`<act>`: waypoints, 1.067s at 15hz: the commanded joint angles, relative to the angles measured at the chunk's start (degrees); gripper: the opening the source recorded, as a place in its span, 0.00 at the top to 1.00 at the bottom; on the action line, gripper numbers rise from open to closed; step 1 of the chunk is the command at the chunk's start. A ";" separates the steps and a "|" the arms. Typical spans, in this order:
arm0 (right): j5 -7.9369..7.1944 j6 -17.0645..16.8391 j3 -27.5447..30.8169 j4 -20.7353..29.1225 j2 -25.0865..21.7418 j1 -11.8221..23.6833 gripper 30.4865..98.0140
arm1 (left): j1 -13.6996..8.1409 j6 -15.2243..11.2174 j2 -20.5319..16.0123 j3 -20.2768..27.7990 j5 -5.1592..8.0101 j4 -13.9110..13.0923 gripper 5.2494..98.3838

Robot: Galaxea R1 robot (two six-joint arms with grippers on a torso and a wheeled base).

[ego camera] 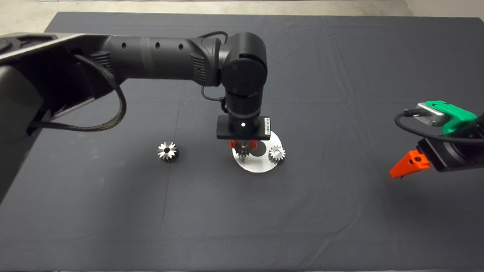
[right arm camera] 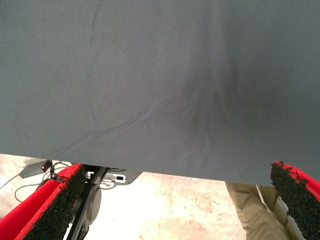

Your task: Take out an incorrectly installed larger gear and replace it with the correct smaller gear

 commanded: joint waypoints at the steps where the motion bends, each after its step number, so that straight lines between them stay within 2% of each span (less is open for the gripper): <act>1: -5.43 -0.51 0.21 1.97 -0.17 0.97 0.00 | 1.01 0.09 -0.46 0.47 2.01 0.28 0.74; 4: -5.43 -0.43 0.26 2.14 -0.34 0.97 0.00 | 3.62 0.09 -0.38 0.03 1.75 2.24 0.74; 6: -5.43 -0.43 0.30 2.14 -0.34 1.06 0.00 | 4.39 0.09 -0.29 0.03 1.66 2.89 0.74; 11: -5.43 -0.34 0.65 2.14 -0.17 1.14 0.00 | 4.01 0.79 0.44 -2.07 1.78 2.89 0.74; 13: -5.43 -0.25 0.59 1.88 -0.17 1.06 0.00 | 3.68 1.52 1.64 -3.04 2.66 2.51 0.74; 16: -5.43 -0.25 0.56 1.79 0.27 1.06 0.00 | 2.74 2.29 1.47 -3.57 3.16 2.19 0.74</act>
